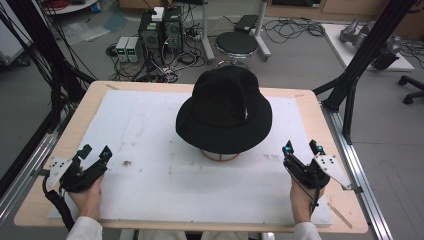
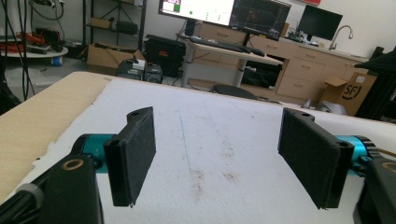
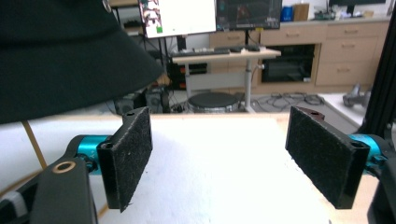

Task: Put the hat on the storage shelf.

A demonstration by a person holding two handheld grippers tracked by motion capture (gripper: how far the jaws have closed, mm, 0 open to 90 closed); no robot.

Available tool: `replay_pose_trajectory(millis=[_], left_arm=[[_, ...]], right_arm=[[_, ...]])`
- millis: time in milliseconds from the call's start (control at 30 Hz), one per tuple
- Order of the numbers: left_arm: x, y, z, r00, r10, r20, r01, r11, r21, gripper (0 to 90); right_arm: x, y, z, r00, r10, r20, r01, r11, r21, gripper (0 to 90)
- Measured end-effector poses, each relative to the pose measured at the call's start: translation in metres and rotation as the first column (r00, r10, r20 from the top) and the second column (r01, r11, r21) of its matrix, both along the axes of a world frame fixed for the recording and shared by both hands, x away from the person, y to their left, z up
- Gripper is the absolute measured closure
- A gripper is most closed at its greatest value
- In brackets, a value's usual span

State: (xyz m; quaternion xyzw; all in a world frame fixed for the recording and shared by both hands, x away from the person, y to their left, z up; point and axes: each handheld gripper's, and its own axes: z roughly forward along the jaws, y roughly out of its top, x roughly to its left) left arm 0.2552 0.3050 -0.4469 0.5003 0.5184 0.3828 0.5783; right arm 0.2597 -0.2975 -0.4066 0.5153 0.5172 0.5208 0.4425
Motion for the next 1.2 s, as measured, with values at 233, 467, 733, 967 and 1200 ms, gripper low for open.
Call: replay_pose_trajectory(millis=[233,467,733,967,1200], left_arm=[[0.000,0.002,-0.005,0.9997,0.011,-0.023,-0.012,0.9991,-0.041,28.1],[0.001,0.002,-0.005,0.9997,0.013,-0.022,-0.014,0.9993,-0.036,28.0],[0.000,0.002,-0.003,0.9997,0.016,-0.016,-0.016,0.9997,-0.015,27.9],[0.000,0.000,-0.003,0.9998,0.013,-0.014,-0.013,0.9998,-0.017,27.8],[0.000,0.001,-0.003,0.9998,0.012,-0.014,-0.013,0.9998,-0.018,27.8]], right_arm=[[0.002,-0.005,-0.015,0.9990,-0.030,-0.031,0.031,0.9993,0.020,20.1],[0.002,-0.002,-0.022,0.9986,-0.026,-0.045,0.027,0.9996,0.004,20.1],[0.002,0.001,-0.022,0.9986,-0.013,-0.052,0.013,0.9999,-0.006,19.9],[0.002,0.001,-0.024,0.9983,-0.012,-0.058,0.012,0.9999,0.005,19.9],[0.003,-0.001,-0.025,0.9983,-0.011,-0.057,0.011,0.9999,0.010,19.9]])
